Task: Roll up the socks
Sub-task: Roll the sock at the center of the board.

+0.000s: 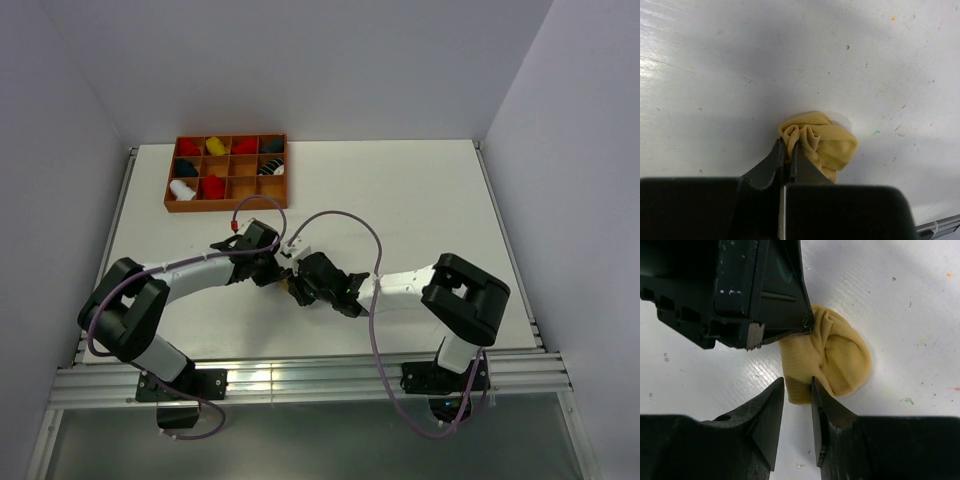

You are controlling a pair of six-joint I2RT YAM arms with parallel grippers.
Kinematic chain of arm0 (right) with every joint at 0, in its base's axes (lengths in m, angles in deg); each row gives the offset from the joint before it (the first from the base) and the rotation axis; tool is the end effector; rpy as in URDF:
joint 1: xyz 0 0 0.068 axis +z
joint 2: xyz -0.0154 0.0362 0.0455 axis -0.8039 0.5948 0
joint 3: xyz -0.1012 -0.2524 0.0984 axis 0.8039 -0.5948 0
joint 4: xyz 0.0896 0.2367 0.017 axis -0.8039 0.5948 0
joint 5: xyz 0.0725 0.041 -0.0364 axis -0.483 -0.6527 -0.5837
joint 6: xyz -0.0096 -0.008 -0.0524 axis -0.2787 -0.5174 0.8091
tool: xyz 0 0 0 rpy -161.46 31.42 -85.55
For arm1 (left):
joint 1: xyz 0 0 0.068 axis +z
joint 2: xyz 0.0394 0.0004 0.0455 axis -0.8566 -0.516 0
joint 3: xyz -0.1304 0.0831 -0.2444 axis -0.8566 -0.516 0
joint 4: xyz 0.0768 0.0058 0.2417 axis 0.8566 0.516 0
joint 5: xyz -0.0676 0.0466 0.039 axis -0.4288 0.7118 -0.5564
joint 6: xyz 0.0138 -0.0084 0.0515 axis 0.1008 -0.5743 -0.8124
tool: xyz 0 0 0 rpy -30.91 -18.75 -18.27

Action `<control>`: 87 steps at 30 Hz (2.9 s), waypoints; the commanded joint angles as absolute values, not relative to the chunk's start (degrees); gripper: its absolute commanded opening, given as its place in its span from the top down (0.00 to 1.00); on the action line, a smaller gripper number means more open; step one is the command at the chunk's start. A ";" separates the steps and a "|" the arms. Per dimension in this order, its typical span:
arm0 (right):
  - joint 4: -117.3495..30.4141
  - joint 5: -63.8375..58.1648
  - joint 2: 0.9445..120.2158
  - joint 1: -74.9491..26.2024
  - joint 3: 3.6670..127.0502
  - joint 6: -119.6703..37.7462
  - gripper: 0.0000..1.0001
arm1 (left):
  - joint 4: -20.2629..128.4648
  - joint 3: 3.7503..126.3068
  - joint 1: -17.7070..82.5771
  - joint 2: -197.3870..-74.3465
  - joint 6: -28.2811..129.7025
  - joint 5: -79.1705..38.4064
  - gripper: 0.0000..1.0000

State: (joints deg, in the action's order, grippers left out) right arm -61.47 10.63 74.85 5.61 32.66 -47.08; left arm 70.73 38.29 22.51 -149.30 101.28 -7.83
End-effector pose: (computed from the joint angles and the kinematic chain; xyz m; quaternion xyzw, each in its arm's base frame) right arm 0.1713 0.2793 0.1795 -0.3258 0.8241 0.2347 0.3995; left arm 0.2314 -0.1674 0.1824 -0.2238 0.9340 -0.1857 0.2073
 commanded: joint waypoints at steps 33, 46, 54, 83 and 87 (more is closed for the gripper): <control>-35.02 -6.85 85.50 -2.16 46.50 -51.27 1.00 | 71.32 39.36 23.69 -142.65 101.79 -2.99 0.35; -45.98 -42.91 94.62 -14.56 48.00 -68.33 1.00 | 64.12 26.11 25.01 -126.21 104.78 -3.59 0.27; -49.60 -45.56 99.73 -16.06 48.70 -72.03 1.00 | 57.53 21.34 23.60 -128.22 107.51 -6.68 0.30; -53.28 -28.52 87.62 -13.70 42.12 -61.05 0.76 | 65.34 30.12 22.20 -148.52 100.75 -9.48 0.82; -54.87 -18.68 77.44 -10.97 38.25 -56.57 0.67 | 68.24 32.06 22.20 -149.76 98.29 -9.31 0.83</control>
